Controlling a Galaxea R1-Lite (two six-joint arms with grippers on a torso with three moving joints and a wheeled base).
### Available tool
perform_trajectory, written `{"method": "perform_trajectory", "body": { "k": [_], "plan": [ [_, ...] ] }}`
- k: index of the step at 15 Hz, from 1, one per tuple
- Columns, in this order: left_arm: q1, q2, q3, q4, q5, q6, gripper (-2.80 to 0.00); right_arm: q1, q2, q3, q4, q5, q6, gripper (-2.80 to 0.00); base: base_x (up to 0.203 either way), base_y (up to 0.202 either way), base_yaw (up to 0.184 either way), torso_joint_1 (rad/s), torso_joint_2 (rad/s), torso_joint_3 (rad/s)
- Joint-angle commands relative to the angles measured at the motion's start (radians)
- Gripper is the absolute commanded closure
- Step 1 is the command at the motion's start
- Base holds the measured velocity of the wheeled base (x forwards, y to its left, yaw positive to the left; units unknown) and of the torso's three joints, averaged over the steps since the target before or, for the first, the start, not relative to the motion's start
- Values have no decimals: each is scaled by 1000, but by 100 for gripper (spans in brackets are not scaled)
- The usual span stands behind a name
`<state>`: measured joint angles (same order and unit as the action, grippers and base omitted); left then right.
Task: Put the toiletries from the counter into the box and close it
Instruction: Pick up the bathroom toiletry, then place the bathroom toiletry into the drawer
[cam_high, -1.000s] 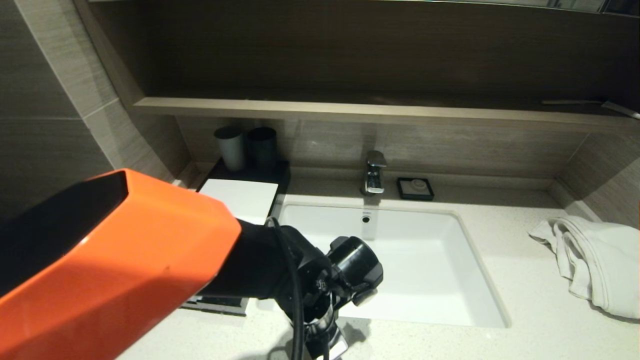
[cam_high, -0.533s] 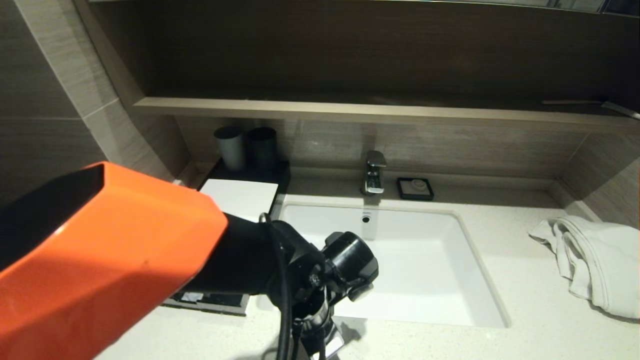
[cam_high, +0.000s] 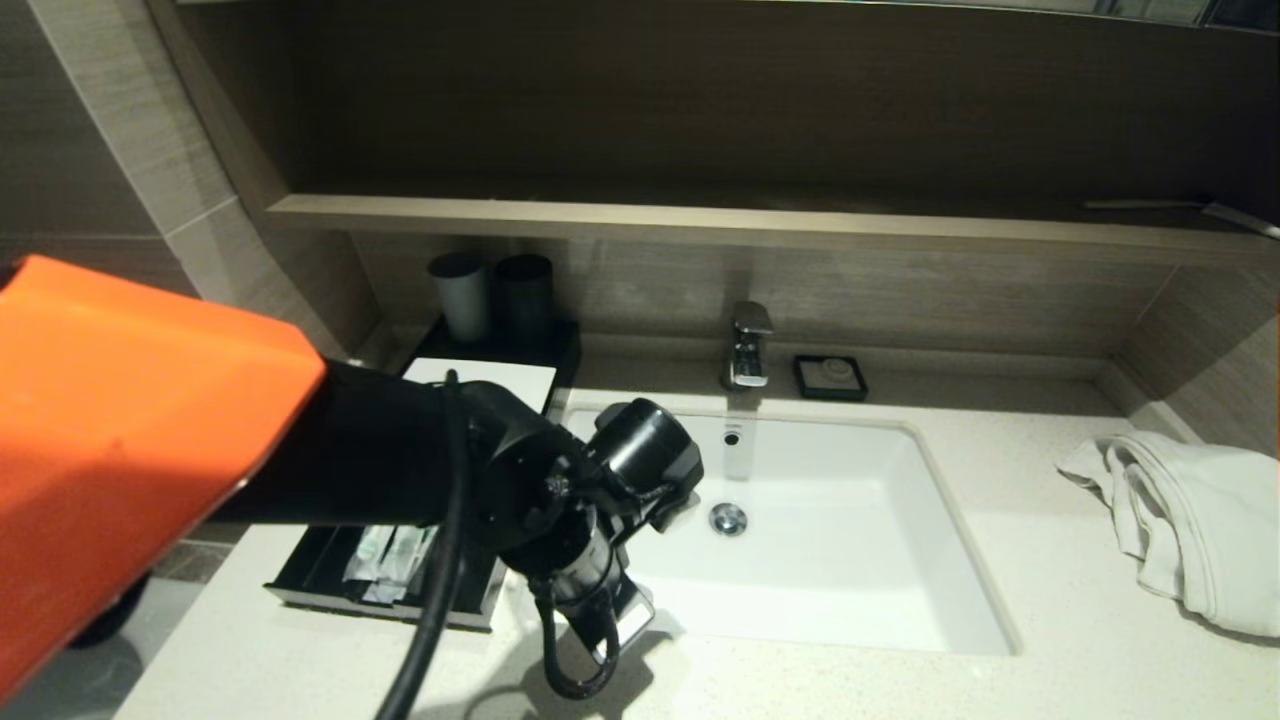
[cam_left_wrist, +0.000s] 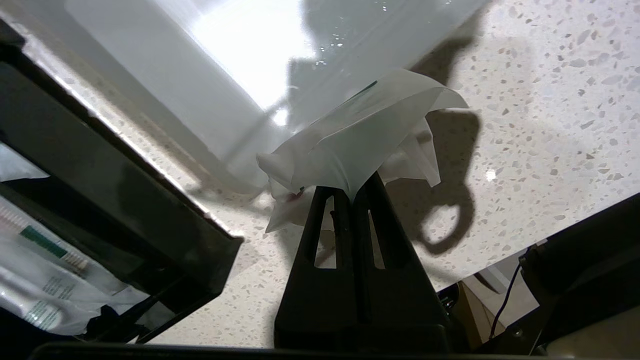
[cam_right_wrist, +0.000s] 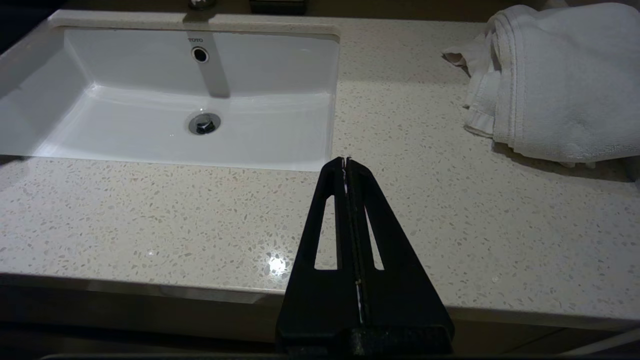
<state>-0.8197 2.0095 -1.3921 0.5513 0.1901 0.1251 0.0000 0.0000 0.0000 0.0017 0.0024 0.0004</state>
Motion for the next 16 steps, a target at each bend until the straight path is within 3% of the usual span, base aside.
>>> {"method": "perform_trajectory", "body": {
  "k": [1, 7, 11, 16],
  "plan": [
    [21, -37, 2, 2, 2, 1, 0, 0, 0, 0, 0, 1, 0, 0, 0, 0, 0, 0, 0, 0],
    [174, -108, 26, 8, 55, -55, 0, 0, 0, 0, 0, 1, 0, 0, 0, 0, 0, 0, 0, 0],
    [332, -146, 73, 5, 79, -81, 0, 0, 0, 0, 0, 1, 0, 0, 0, 0, 0, 0, 0, 0],
    [400, -184, 144, -6, 78, -119, 0, 0, 0, 0, 0, 1, 0, 0, 0, 0, 0, 0, 0, 0]
  ]
}}
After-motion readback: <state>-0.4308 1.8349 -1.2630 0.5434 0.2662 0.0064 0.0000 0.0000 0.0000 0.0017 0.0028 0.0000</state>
